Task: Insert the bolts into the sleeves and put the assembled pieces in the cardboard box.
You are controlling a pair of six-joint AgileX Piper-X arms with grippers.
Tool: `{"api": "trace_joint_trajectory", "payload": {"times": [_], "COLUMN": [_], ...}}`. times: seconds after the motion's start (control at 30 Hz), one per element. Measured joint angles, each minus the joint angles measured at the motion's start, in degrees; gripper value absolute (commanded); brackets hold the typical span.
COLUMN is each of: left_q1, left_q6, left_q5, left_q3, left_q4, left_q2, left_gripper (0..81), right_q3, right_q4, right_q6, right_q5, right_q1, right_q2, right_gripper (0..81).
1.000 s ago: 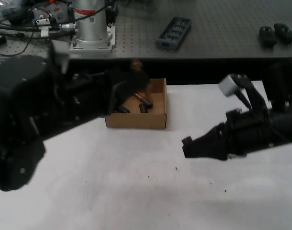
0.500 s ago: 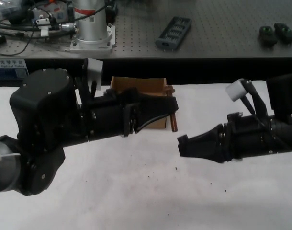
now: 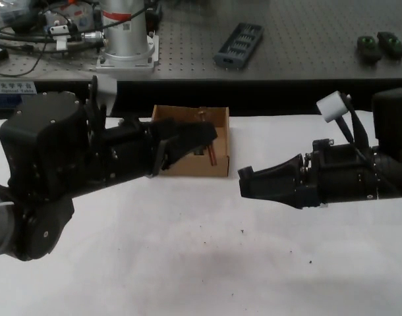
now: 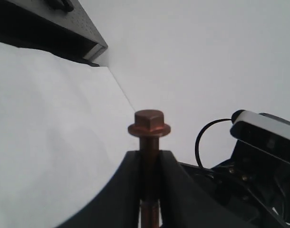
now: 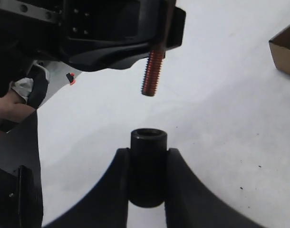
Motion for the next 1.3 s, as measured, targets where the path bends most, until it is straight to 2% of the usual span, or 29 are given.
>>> {"api": "trace_joint_trajectory", "payload": {"times": [0.2,0.37,0.5,0.73,0.87,1.0,1.3], "left_q1": [0.00,0.00,0.00,0.00,0.00,0.00,0.00], "left_q6": [2.98,3.26,3.38,3.38,3.38,3.38,3.38], "left_q5": [-0.21,4.97,6.06,5.38,2.18,2.21,3.20], "left_q3": [0.00,0.00,0.00,0.00,0.00,0.00,0.00], "left_q4": [-2.42,-3.42,-4.82,-6.40,-7.31,-7.41,-7.41], "left_q2": [0.00,0.00,0.00,0.00,0.00,0.00,0.00], "left_gripper": [0.6,0.6,0.6,0.6,0.6,0.6,0.6], "right_q3": [0.00,0.00,0.00,0.00,0.00,0.00,0.00], "right_q4": [-2.82,-7.56,-10.34,-11.17,-11.30,-11.73,-12.52], "right_q6": [3.39,6.79,9.06,10.89,11.03,11.03,11.03], "right_q5": [-4.29,-4.90,-5.17,-6.55,-6.71,-6.72,-6.62], "right_q1": [0.00,0.00,0.00,0.58,3.02,5.07,4.41], "right_q2": [1.09,2.70,2.87,4.00,4.18,4.32,5.47], "right_gripper": [4.3,4.3,4.3,4.3,4.3,4.3,4.3]}}
